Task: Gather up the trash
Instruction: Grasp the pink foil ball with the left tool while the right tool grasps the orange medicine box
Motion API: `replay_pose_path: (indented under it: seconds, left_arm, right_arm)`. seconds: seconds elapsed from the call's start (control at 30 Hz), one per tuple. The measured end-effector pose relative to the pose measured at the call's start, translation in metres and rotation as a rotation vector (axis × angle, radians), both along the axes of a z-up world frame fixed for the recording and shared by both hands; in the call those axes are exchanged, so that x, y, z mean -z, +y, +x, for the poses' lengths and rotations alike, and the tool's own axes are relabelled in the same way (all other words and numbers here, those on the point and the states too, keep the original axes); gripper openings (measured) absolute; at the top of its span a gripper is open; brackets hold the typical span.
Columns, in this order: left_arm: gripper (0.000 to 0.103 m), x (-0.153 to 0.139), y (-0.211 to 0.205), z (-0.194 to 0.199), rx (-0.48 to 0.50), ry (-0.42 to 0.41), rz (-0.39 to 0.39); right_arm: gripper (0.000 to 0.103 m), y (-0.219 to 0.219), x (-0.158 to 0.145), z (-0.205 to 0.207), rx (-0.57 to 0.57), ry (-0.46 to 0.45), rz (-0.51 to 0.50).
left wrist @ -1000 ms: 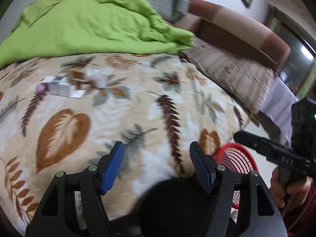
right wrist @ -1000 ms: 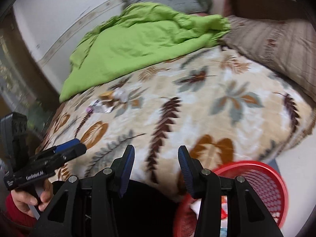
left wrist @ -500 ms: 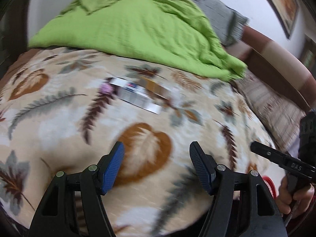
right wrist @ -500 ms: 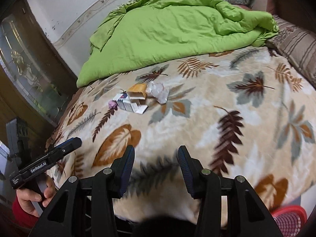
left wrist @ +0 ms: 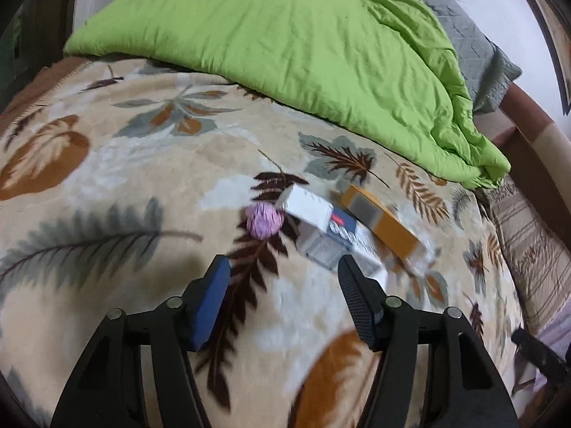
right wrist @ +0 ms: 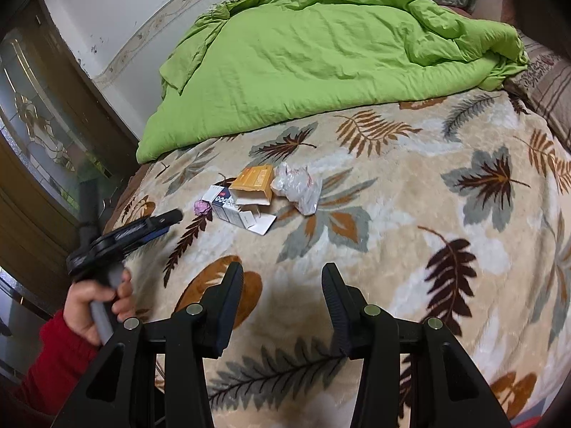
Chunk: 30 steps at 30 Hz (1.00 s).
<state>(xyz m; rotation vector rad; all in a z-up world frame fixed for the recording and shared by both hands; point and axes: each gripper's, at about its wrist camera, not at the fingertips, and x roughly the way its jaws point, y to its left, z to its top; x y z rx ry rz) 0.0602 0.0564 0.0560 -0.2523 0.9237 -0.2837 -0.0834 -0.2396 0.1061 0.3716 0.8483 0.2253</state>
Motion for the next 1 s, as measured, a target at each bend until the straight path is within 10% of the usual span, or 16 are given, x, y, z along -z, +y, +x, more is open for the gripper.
replay_pose_path:
  seconds: [0.33,1.0]
  left_arm:
    - [0.027,0.033,-0.017,0.052,0.033,0.016,0.092]
    - [0.025,0.015,-0.004,-0.028,0.078,-0.052,0.063]
  right_arm:
    - [0.05,0.002,0.008,0.03,-0.012,0.016,0.005]
    - [0.056,0.057,0.046,0.177,-0.133,0.132,0.113]
